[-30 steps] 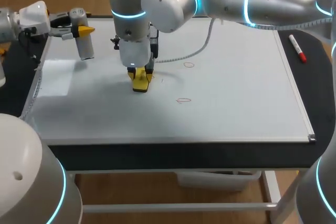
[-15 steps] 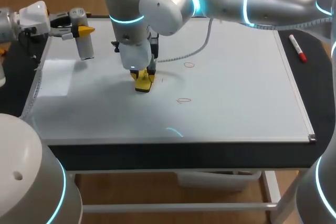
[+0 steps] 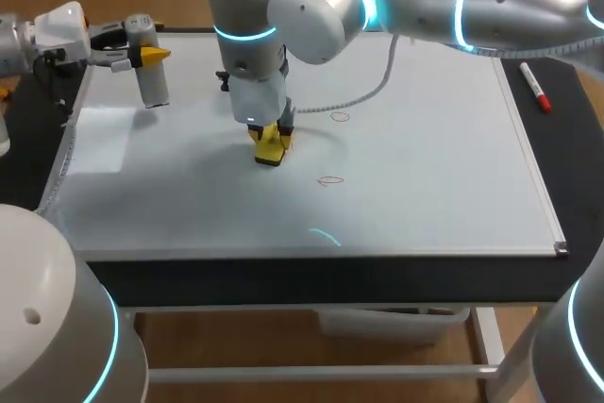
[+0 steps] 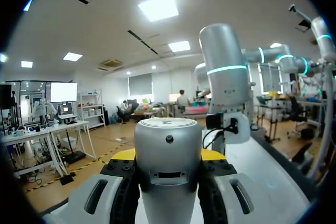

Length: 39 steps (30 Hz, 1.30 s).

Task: Pick up the inspection probe, press it on each red-marked spot on the whiteboard one by one, put down the probe, pick up the eraser, and wipe off all the red marks.

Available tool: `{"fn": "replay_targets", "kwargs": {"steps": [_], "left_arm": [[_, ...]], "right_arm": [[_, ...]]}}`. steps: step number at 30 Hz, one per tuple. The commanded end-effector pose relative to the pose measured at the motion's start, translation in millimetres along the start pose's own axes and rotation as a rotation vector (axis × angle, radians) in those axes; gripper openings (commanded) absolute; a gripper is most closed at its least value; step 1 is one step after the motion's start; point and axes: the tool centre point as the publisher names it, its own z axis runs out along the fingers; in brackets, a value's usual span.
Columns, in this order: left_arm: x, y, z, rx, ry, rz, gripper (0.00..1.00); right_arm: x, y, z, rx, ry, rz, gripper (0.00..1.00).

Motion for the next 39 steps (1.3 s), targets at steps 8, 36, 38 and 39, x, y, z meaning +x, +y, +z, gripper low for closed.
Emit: {"fn": "replay_targets", "kwargs": {"steps": [8, 36, 38, 39], "left_arm": [[1.0, -2.1, 0, -0.002, -0.002, 0.000, 0.00], [1.0, -2.1, 0, -0.002, -0.002, 0.000, 0.00], [1.0, -2.1, 0, -0.002, -0.002, 0.000, 0.00], [1.0, -2.1, 0, -0.002, -0.002, 0.000, 0.00]], "right_arm": [[26, -8, 11, -0.010, -0.017, 0.037, 0.00], [77, -42, -50, 0.076, -0.082, 0.171, 0.00], [88, -49, -52, 0.085, -0.078, 0.204, 0.00], [95, -53, -53, 0.089, -0.076, 0.224, 0.00]]}}
